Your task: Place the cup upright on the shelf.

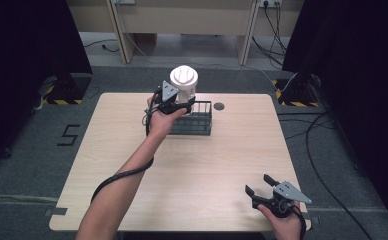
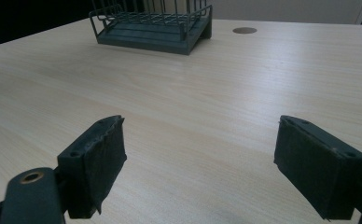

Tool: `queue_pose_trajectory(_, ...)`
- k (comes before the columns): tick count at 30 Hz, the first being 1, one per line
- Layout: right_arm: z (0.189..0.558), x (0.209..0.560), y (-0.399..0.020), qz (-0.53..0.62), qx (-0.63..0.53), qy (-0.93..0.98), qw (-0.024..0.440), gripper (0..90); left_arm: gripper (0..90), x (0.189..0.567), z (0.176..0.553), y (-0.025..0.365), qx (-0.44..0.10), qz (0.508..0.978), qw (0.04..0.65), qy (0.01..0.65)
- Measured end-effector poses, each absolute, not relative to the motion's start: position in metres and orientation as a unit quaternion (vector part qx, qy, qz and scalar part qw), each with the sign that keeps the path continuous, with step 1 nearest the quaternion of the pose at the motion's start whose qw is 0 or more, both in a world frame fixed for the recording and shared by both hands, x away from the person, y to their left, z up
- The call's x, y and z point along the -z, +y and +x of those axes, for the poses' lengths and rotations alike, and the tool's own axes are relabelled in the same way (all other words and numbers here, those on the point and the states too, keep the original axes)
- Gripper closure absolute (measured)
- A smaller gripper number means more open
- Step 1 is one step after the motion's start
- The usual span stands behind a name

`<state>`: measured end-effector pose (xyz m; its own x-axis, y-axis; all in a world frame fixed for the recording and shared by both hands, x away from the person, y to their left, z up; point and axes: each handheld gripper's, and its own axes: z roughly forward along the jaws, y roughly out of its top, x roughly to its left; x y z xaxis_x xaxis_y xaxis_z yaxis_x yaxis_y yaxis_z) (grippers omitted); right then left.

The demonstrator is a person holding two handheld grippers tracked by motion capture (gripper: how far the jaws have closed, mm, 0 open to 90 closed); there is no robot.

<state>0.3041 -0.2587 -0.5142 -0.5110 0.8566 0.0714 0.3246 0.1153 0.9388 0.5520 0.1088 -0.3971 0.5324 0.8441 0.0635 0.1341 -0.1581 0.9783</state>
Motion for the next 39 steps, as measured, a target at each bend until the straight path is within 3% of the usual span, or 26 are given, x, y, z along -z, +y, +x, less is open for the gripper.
queue_pose_trajectory(39, 0.304, 0.514, -0.259, 0.421, -0.515, 0.701, 0.256, 17.0, 17.7, 0.433, 0.565, 0.099, -0.318, 0.687, 0.517, 0.399)
